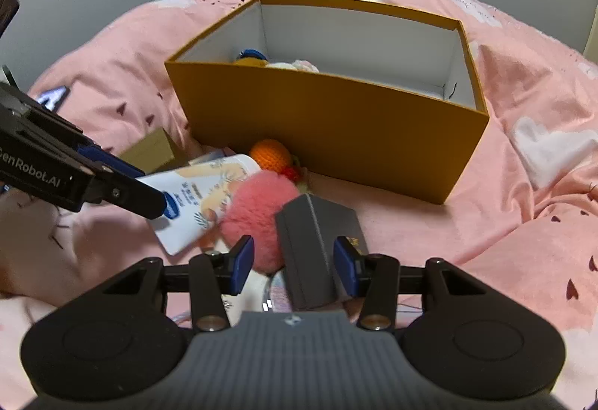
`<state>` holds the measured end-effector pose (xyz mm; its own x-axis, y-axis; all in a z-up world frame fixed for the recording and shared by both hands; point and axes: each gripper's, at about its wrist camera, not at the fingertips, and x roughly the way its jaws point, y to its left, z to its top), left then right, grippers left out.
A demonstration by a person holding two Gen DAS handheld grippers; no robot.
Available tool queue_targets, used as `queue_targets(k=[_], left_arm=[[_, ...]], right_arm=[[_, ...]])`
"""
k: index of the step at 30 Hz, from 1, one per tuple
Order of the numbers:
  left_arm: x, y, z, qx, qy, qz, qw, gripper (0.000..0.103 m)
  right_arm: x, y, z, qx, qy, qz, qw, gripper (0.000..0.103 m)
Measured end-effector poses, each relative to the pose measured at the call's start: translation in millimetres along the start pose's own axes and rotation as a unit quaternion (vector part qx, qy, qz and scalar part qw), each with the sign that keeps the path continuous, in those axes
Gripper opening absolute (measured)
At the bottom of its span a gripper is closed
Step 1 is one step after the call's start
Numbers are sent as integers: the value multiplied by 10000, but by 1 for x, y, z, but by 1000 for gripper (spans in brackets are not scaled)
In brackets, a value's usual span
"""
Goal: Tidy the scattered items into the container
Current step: 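Move both tools back to the remaining items beside the box, then grasp the white Vaseline tube with the left tool while the right tool grasps the black gift box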
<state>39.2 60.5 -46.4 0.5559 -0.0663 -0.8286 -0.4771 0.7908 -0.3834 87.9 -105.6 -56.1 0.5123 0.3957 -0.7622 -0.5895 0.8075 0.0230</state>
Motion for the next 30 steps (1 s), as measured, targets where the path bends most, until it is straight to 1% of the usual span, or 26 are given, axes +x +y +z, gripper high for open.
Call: queue_targets(k=[5,9,12,16,17,19,23,25,27,30], left_arm=[[13,-1,8,-86,94,-3,9999,39],[23,-1,15,-225,194,3,9996,35],[30,-1,17,-300,266,-15,9992,35],[35,-2,19,-409,257,-35,9988,32],[34,-2,19,-418,232,-29,9989,31],[31,-4,19,-391,143,-24,9991,25],[29,-6,21,-401,80,-59,9991,25],[33,-5,22,-489,133,-92,9987,25],[37,-3,22,-615,153,-132,9979,25],[42,-1,22,-679,176,-117,9975,25]], right_arm=[[14,-1,2,-174,167,-114,9996,51],[24,-3,6,-341,324,-237,9986,51],[28,-2,7,-459,374,-201,9980,51],[34,1,6,-617,462,-268,9967,51],[34,1,7,-630,468,-267,9966,51],[33,-1,8,-619,479,-259,9966,50],[25,-10,11,-548,441,-314,9970,49],[21,-14,13,-477,425,-301,9975,44],[20,-17,15,-425,407,-315,9978,44],[20,-19,16,-435,407,-386,9975,43]])
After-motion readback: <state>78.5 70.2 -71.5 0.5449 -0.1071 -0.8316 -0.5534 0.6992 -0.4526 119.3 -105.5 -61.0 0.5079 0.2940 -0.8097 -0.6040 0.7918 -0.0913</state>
